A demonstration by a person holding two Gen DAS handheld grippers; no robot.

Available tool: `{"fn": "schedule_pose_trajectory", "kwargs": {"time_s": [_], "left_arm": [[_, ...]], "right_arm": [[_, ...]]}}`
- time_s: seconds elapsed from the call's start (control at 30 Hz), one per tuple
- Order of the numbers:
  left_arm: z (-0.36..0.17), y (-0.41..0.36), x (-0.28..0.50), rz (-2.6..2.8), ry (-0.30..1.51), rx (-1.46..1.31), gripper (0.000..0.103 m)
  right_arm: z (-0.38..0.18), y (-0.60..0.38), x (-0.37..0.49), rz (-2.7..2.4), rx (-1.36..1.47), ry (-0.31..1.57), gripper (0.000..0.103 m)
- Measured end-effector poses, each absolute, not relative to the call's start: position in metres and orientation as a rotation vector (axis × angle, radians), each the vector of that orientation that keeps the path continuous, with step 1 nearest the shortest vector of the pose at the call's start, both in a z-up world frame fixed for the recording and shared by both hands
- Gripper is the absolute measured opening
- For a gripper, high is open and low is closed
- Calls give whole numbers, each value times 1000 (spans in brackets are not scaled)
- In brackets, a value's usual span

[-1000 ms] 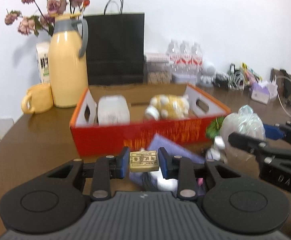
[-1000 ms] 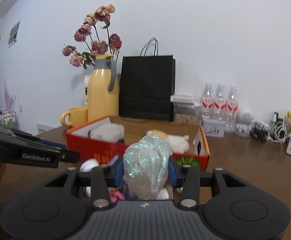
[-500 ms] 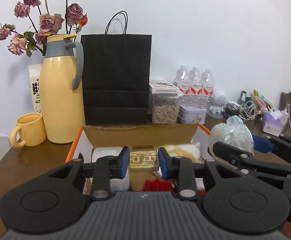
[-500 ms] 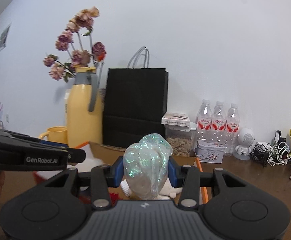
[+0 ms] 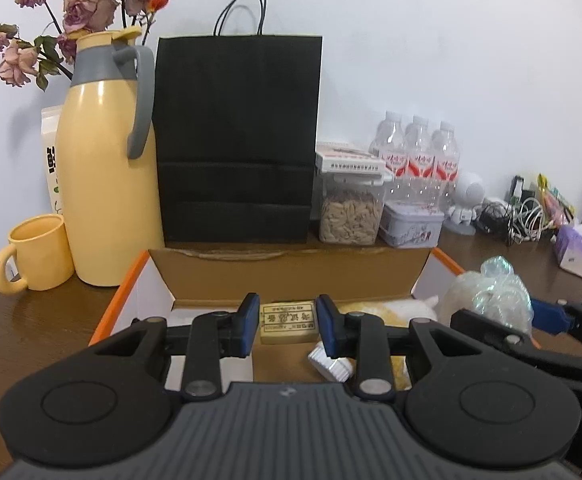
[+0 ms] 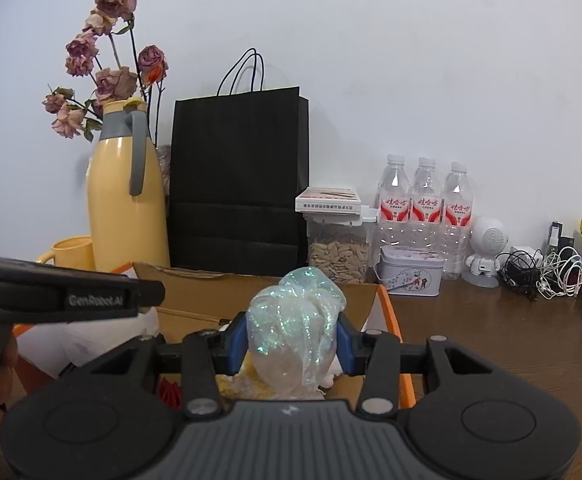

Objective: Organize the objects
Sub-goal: 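Carry the bag with the right tool into the box while the left tool drops the block there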

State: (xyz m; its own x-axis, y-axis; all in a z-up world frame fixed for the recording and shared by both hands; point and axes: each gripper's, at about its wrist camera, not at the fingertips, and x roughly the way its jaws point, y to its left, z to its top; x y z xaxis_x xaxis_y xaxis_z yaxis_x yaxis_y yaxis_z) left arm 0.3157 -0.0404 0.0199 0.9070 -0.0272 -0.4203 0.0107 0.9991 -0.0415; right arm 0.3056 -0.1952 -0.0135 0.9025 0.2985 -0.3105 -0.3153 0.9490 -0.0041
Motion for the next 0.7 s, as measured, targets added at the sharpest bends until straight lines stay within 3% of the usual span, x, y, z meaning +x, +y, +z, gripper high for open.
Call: {"fn": "schedule_pose_trajectory", "kwargs": {"time_s": [0.1,0.2,0.3,0.37,0.43,0.5,0.7], "left_arm": [[18,-40,315,-18,441,-40,32],[19,-39,310,-9,422,-34,42],[23,-37,304,6,380,-29,69],[24,-37,300,20,355,-21,93],[25,-37,297,35,337,-22,103],[27,-37,295,39,318,-25,103],[27,-36,293,34,322,-31,103]], "right_arm": [[-15,-194,305,317,-61,314,45],[-16,-194,304,321,-64,318,51],[-17,-194,303,333,-64,324,68],[-18,-193,302,339,-68,324,89],[-18,-192,300,342,-73,316,96],[-18,-192,298,339,-76,312,103],[-15,-193,295,330,-73,299,103]]}}
